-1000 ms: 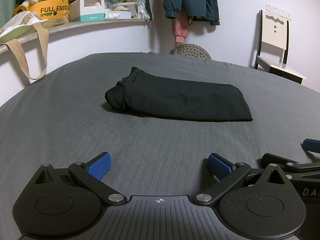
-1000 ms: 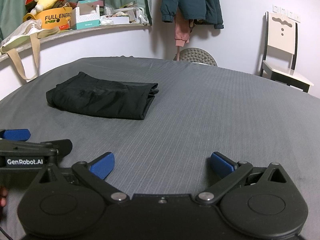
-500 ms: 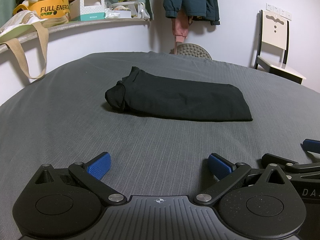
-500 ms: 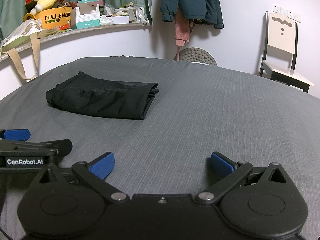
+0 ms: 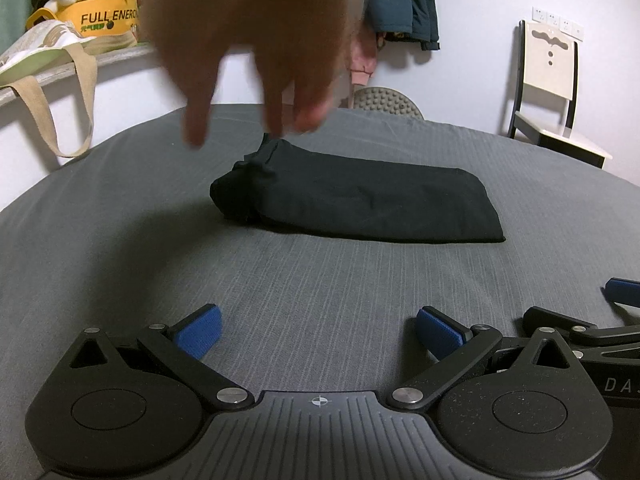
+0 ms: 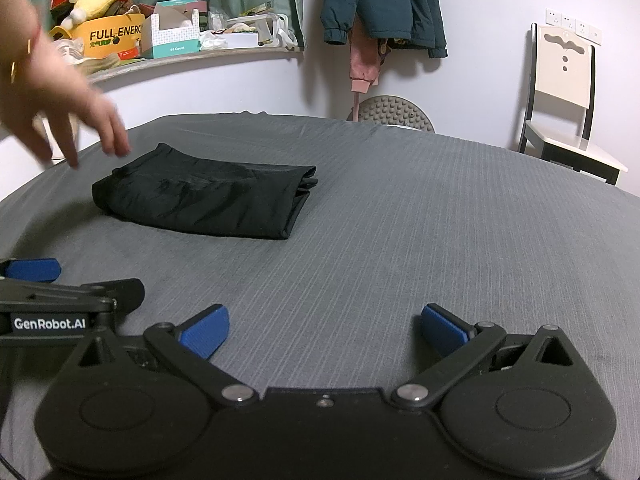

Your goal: Fold clothes

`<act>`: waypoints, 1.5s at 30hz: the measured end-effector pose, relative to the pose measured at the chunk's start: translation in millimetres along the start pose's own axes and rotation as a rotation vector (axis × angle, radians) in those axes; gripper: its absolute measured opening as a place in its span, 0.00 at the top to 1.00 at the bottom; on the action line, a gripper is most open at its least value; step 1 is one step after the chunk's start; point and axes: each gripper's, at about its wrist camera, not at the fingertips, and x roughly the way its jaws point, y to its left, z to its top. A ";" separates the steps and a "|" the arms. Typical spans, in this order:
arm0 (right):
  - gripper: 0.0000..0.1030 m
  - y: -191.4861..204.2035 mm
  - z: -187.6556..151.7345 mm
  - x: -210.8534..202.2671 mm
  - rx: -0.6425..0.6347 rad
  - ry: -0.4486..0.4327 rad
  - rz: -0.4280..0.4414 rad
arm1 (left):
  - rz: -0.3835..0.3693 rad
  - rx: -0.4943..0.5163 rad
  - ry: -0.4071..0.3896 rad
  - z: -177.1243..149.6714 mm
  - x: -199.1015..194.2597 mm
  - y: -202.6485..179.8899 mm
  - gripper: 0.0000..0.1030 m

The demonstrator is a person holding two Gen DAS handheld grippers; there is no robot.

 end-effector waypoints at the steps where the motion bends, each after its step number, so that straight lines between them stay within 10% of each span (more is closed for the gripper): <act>1: 0.00 -0.1 0.1 -0.1 0.000 0.000 0.000 | 0.000 0.000 0.000 -0.1 0.1 0.1 0.00; 45: 0.00 0.5 0.0 1.4 0.004 0.004 -0.001 | 0.009 -0.006 0.005 2.9 0.6 -0.6 0.00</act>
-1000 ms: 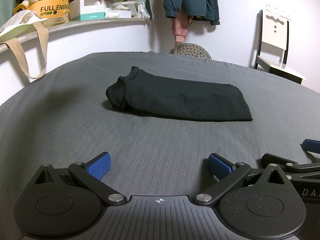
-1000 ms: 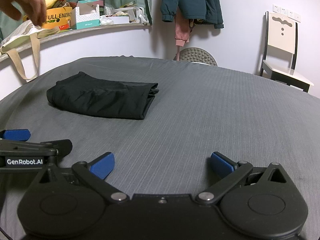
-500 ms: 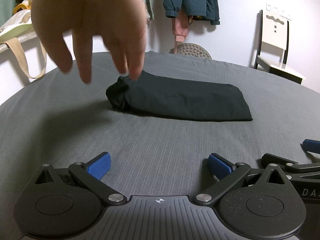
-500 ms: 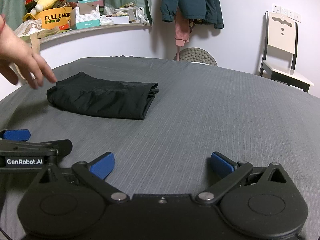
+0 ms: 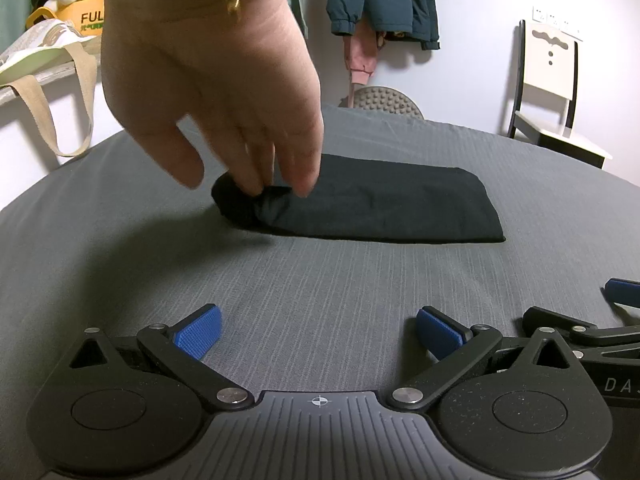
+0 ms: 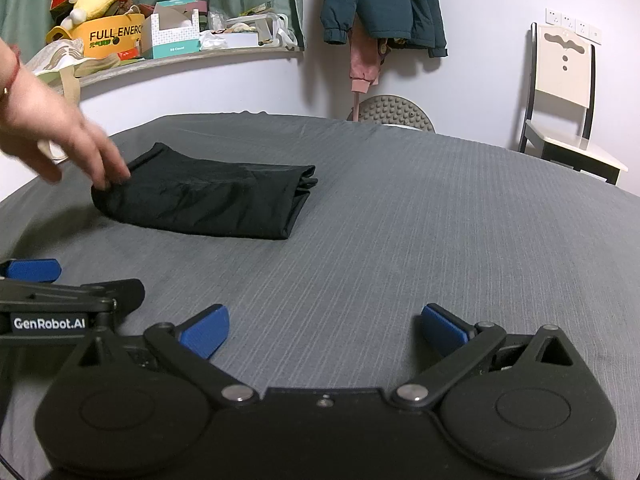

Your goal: Fold clothes

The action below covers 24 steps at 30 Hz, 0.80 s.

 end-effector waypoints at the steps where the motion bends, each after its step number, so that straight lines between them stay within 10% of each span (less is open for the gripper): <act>1: 0.00 0.1 0.1 0.0 0.000 0.000 0.000 | 0.000 0.000 0.000 0.0 0.0 0.0 0.00; 24: 0.00 2.5 -0.3 0.6 0.003 0.001 -0.002 | 0.002 -0.001 0.001 1.5 -0.5 -2.5 0.00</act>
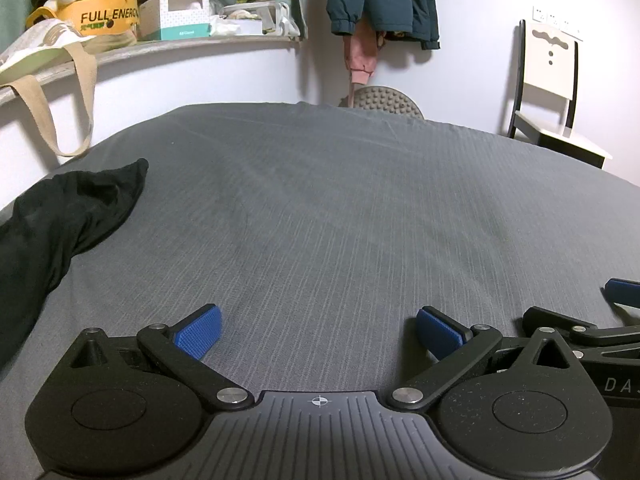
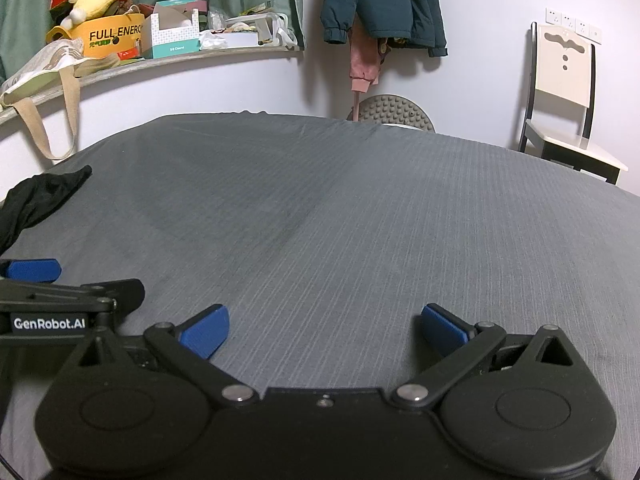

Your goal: Fold clothes

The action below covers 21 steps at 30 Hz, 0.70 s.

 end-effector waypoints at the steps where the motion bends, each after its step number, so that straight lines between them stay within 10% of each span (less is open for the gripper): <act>1: 0.00 0.0 -0.1 -0.1 0.000 0.000 0.000 | 0.000 0.000 0.000 -0.1 0.0 -0.3 0.00; 21: 0.00 0.3 0.8 -0.5 0.000 0.001 -0.001 | -0.001 -0.001 -0.001 -0.3 1.1 2.6 0.00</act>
